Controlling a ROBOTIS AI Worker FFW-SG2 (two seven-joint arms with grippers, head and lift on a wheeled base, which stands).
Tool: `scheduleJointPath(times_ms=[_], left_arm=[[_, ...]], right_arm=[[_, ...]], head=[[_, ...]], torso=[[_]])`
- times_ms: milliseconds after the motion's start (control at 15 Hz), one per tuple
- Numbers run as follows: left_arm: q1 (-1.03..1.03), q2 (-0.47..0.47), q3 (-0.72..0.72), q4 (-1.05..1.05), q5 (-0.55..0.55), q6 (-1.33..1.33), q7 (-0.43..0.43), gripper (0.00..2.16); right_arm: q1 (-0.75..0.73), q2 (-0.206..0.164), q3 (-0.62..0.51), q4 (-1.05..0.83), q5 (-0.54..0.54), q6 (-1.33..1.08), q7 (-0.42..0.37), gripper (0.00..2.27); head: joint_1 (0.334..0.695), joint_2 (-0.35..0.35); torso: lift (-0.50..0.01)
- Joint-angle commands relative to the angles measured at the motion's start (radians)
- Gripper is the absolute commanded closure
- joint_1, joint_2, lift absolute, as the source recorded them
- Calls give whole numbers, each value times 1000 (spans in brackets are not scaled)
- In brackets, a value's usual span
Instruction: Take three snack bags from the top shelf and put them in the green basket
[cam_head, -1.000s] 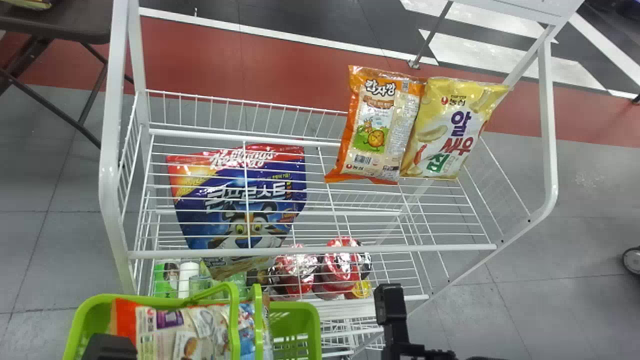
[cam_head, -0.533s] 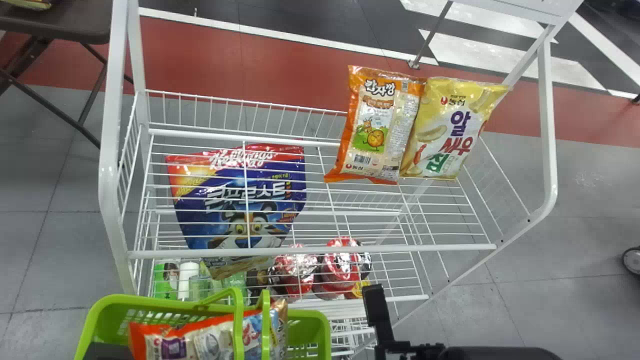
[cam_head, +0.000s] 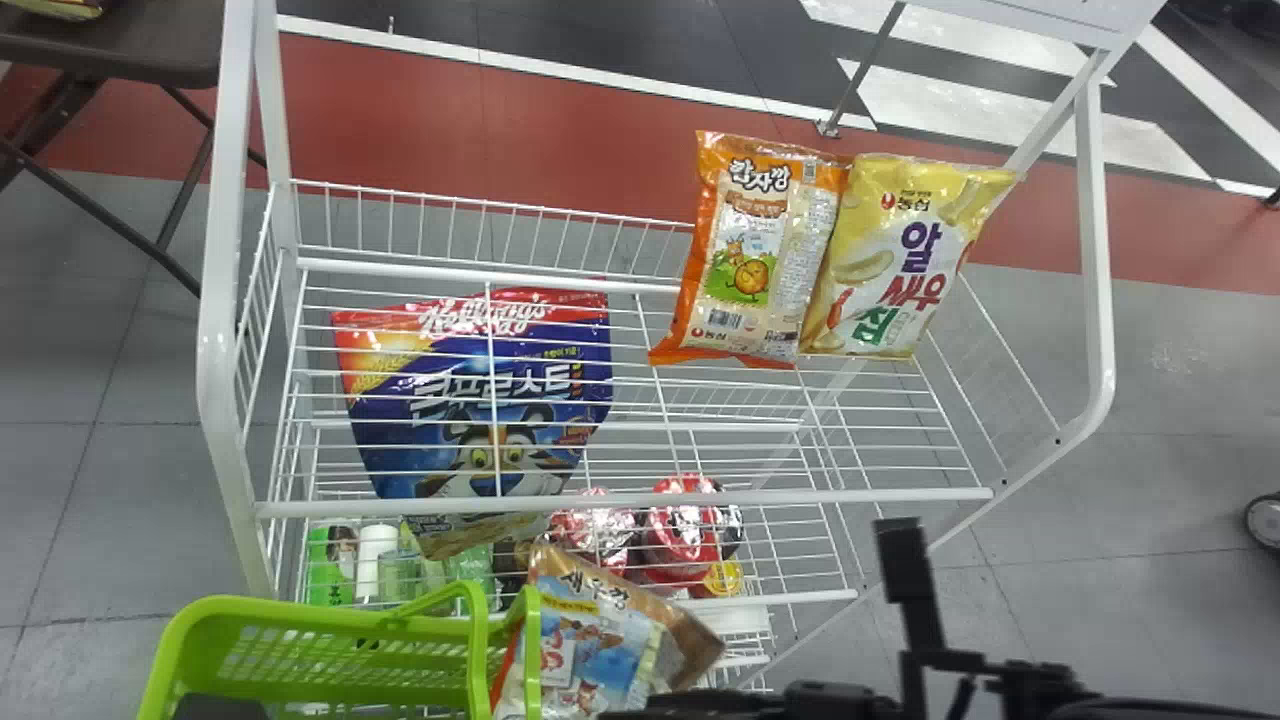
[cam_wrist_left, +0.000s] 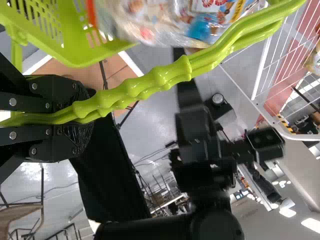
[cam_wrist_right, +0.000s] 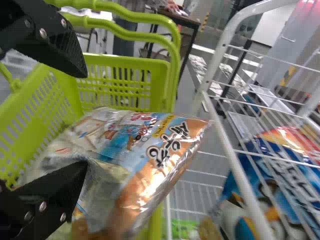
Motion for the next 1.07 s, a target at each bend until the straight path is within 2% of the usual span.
scheduleJointPath(times_ms=[0, 267, 400, 600, 733, 867, 1000], left_arm=[[-1, 0, -9, -2, -3, 3, 3, 2020], [-6, 0, -19, -2, -5, 3, 6, 2020], [-6, 0, -20, -4, -6, 12, 7, 2020], [-9, 0, -29, -4, -8, 15, 9, 2020], [-11, 0, -28, -4, -8, 15, 9, 2020], [-14, 0, -25, -1, -8, 15, 7, 2020], [-18, 0, -22, 10, -8, 12, 7, 2020]], right_arm=[[-6, -9, -78, -22, 6, 2, 4, 53], [-37, 7, -215, 1, -87, 2, 11, 70], [-59, 56, -248, 7, -101, 2, -21, 76], [-118, 63, -250, 82, -126, -347, -128, 80], [-148, 63, -212, 183, -164, -669, -260, 80], [-223, 63, -172, 280, -144, -807, -346, 80], [-310, 63, -153, 387, -132, -884, -393, 80]], head=[[695, -350], [695, -350], [695, -350], [695, -350], [695, -350], [695, -350], [695, -350]], torso=[[-37], [-37], [-37], [-37], [-37], [-37], [-37]])
